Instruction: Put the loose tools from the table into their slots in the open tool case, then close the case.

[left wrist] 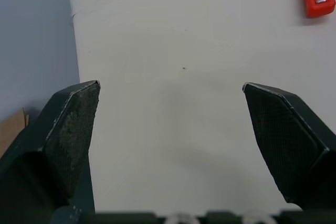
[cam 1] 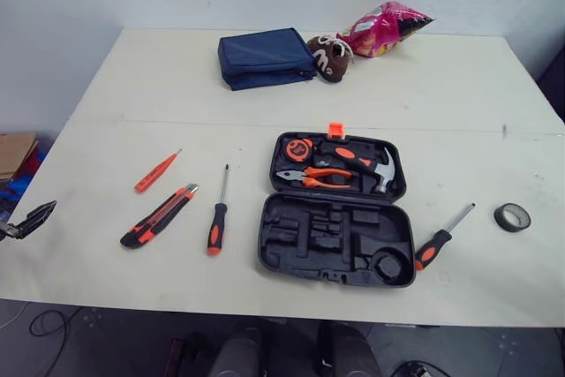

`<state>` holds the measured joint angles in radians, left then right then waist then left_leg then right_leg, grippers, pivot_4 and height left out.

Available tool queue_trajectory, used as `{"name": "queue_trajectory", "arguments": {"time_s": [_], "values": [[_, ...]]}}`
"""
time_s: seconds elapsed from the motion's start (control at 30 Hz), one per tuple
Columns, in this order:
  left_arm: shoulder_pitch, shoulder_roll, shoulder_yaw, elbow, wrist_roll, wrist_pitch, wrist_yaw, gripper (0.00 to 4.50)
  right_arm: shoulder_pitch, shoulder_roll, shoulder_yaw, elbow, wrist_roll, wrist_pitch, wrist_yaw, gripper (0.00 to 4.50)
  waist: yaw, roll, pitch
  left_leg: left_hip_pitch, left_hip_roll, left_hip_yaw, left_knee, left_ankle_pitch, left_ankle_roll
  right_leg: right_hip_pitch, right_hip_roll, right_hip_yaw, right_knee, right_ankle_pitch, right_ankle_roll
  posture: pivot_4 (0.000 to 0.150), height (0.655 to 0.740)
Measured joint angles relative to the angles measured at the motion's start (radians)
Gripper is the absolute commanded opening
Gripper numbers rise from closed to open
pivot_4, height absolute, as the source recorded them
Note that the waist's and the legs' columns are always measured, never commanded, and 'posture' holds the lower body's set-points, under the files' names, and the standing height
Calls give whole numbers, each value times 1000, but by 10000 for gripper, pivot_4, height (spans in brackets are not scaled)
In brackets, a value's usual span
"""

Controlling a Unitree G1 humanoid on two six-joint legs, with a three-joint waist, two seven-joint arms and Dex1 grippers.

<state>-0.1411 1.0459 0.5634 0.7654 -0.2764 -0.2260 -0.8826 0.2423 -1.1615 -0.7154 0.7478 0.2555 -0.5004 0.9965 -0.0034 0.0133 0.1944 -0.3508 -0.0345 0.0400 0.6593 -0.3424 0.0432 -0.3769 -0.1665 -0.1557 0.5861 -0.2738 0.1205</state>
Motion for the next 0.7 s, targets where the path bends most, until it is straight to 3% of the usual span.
{"name": "queue_trajectory", "arguments": {"time_s": [0.13,0.33,0.47,0.6,0.7], "values": [[9,-10,8,-62,-59,74,-71,44379,-17,55,1,-88,43,68,3,45000,0,-2,-1,0,1,0,1,0,0,0,1,0,0,0,0,1500,7400],[12,-55,-8,-358,-174,265,-138,44379,16,119,10,-447,202,377,52,45000,6,0,0,-1,2,-1,4,-1,1,0,0,9,1,0,0,1500,7400],[9,-92,-111,-562,-194,368,-151,44379,51,138,36,-725,276,557,62,45000,11,0,0,-1,2,-1,4,-1,0,0,1,9,1,0,0,1500,7400],[-12,-139,-228,-745,-211,478,-143,44379,10,157,119,-824,275,621,54,45000,23,0,0,-2,1,0,6,-1,2,0,2,10,1,0,0,1500,7400],[-57,-174,-334,-834,-181,516,-114,45000,-52,161,176,-825,240,634,35,36319,28,0,0,-1,1,1,7,-1,3,0,7,10,1,0,0,1500,7400]]}}
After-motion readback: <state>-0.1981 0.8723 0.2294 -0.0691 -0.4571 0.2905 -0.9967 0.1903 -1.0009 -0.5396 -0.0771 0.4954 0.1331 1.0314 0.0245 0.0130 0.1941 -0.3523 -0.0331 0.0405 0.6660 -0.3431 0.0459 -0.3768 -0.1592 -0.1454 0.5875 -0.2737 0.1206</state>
